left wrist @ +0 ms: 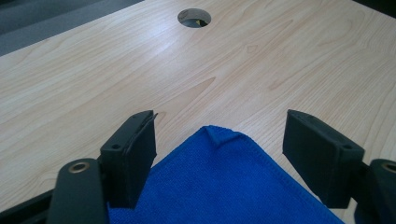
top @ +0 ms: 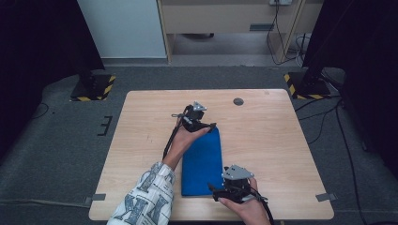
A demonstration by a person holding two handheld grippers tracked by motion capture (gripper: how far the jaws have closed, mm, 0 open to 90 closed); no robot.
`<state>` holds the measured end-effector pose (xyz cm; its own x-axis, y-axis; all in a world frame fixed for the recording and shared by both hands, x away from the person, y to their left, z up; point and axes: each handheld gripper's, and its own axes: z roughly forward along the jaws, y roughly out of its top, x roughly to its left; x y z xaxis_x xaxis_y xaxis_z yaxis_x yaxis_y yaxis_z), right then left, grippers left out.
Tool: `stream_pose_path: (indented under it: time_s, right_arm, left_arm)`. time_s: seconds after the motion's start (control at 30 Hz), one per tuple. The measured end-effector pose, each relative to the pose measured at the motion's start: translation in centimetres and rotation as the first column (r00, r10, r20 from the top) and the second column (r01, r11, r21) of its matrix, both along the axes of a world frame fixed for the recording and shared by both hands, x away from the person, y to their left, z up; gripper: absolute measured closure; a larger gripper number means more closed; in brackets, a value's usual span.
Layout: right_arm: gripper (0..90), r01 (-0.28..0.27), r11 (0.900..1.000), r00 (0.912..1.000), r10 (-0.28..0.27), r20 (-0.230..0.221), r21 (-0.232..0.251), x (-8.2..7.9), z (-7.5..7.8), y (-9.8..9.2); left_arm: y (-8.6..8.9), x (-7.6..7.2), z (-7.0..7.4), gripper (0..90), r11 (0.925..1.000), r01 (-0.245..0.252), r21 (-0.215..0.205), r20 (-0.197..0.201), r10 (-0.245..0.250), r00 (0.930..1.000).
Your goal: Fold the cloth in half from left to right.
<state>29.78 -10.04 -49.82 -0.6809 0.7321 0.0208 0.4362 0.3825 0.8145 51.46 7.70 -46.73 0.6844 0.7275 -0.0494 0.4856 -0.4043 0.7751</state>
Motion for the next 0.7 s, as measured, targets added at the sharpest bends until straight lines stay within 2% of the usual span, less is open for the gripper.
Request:
stream_pose_path:
  time_s: [0.17, 0.3, 0.43, 0.6, 0.7]
  right_arm:
    - [12.2, 0.005, 1.000, 1.0000, -0.005, -0.001, -0.007, 0.4, -0.4, 0.0]
    - [8.9, 0.029, 1.000, 0.9995, -0.029, -0.008, -0.005, 1.0, -0.7, -0.1]
    - [7.8, 0.016, 1.000, 0.9997, -0.016, -0.017, -0.005, 1.7, -0.9, -0.1]
    - [7.4, -0.006, 1.000, 0.9996, 0.006, -0.028, -0.025, 2.9, -1.1, 0.1]
    - [7.6, -0.011, 1.000, 0.9993, 0.011, -0.036, -0.022, 3.7, -1.1, -0.1]
  left_arm:
    - [0.1, 0.0, -0.1, 18.5, 1.0000, 0.000, 0.009, -0.007, 0.000, 1.0000]
    - [0.3, -0.1, -0.1, 12.4, 0.9999, -0.007, 0.008, -0.016, 0.007, 0.9998]
    - [0.7, -0.4, -0.1, 9.4, 0.9999, -0.003, 0.014, -0.023, 0.003, 0.9997]
    - [1.7, -0.8, -0.2, 6.8, 1.0000, -0.003, -0.002, -0.034, 0.003, 0.9994]
    - [2.4, -1.0, -0.2, 6.1, 0.9999, -0.010, 0.007, -0.033, 0.010, 0.9994]
